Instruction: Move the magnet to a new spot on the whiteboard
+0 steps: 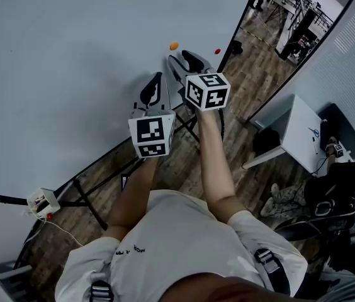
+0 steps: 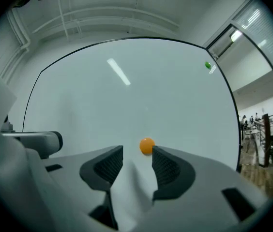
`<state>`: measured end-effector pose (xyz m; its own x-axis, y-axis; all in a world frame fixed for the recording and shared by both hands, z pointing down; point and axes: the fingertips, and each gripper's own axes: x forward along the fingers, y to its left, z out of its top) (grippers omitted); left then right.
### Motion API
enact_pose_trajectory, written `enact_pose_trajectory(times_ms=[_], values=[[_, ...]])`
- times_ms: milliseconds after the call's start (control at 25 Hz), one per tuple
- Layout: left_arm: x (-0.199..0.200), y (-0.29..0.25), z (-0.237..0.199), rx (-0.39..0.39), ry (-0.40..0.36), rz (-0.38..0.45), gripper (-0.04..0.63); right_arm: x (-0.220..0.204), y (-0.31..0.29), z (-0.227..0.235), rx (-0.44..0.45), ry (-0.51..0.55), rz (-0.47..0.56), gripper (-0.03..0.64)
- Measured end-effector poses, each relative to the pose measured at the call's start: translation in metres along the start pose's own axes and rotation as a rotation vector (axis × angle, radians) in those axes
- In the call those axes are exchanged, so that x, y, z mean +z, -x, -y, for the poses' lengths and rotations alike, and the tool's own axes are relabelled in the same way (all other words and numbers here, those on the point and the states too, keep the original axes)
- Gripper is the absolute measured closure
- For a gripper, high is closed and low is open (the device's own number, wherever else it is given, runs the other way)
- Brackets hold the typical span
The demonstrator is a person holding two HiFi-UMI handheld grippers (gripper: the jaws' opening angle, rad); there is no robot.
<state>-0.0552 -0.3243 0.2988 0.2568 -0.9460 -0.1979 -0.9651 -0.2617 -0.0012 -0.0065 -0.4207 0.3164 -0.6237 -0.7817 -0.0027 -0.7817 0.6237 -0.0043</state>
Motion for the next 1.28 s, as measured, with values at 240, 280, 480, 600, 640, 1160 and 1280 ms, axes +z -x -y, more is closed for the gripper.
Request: enact_pose_trajectory(times_ms=[240, 280, 480, 600, 640, 1160, 1280], values=[[0.001, 0.004, -0.005, 0.008, 0.002, 0.000, 0.592, 0.003, -0.011, 0.003, 0.001, -0.001, -0.005, 0.435], [0.002, 0.003, -0.006, 0.006, 0.002, 0.004, 0.592, 0.003, -0.013, 0.004, 0.000, 0.001, -0.008, 0.436], [0.006, 0.000, -0.005, -0.001, -0.008, 0.013, 0.592, 0.004, -0.019, 0.011, -0.003, 0.001, -0.012, 0.437], [0.004, 0.000, -0.003, -0.002, -0.008, 0.005, 0.592, 0.002, -0.021, 0.014, 0.008, -0.009, -0.015, 0.437], [0.003, 0.001, -0.002, -0.003, -0.008, 0.002, 0.592, 0.002, -0.022, 0.014, 0.010, -0.008, -0.015, 0.437], [-0.003, 0.003, -0.007, -0.004, -0.008, -0.009, 0.592, 0.003, -0.032, 0.016, 0.015, 0.000, -0.025, 0.453], [-0.005, 0.002, -0.005, -0.008, -0.002, -0.014, 0.592, 0.002, -0.033, 0.016, 0.022, -0.008, -0.025, 0.453]])
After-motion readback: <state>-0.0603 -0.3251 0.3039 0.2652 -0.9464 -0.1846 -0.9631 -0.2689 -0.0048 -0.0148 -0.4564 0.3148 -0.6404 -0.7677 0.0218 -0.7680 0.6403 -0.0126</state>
